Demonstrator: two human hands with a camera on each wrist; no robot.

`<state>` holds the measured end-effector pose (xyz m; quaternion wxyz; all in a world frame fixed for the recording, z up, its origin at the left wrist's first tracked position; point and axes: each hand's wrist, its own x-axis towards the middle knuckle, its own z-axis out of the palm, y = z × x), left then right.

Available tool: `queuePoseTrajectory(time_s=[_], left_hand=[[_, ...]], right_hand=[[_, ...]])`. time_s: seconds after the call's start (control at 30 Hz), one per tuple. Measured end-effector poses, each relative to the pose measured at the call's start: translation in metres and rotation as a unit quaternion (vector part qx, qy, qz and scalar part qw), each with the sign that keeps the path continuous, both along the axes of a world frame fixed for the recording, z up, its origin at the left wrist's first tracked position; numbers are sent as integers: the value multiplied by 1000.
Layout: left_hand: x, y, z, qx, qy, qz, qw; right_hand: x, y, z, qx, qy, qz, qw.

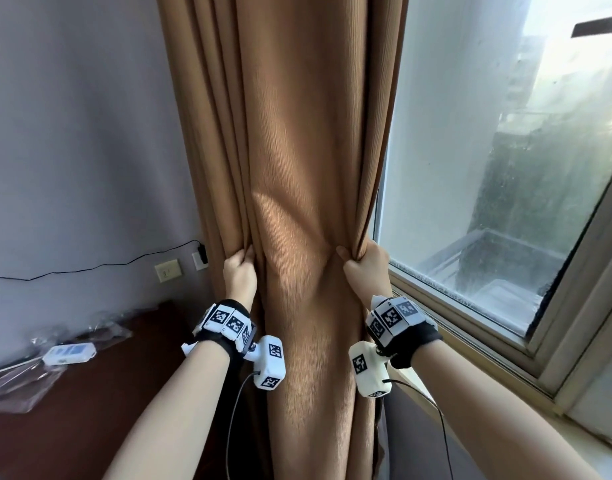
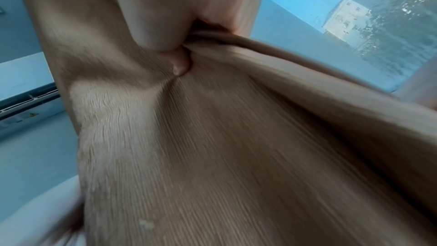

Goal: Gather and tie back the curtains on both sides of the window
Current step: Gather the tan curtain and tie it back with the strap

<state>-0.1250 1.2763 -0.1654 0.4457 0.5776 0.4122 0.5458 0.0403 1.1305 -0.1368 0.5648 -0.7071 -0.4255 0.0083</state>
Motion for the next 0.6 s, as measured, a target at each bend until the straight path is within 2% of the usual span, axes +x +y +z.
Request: queuePoseTrajectory(time_s=[0.1,0.23,0.4,0.6], left_hand=[[1,3,3,-7,-6,19,1000],[8,1,5,-4,4,120,993],[-20,16,11,-17,-10,285,958],[-73,31,17,-4,-7,406,914]], right_hand=[[2,1,0,-1,9,3,1000],[-2,1,0,1,5,8,1000],[10,-9,3,4,3,-17,1000],[25,-12,7,-13,1,-57,998]])
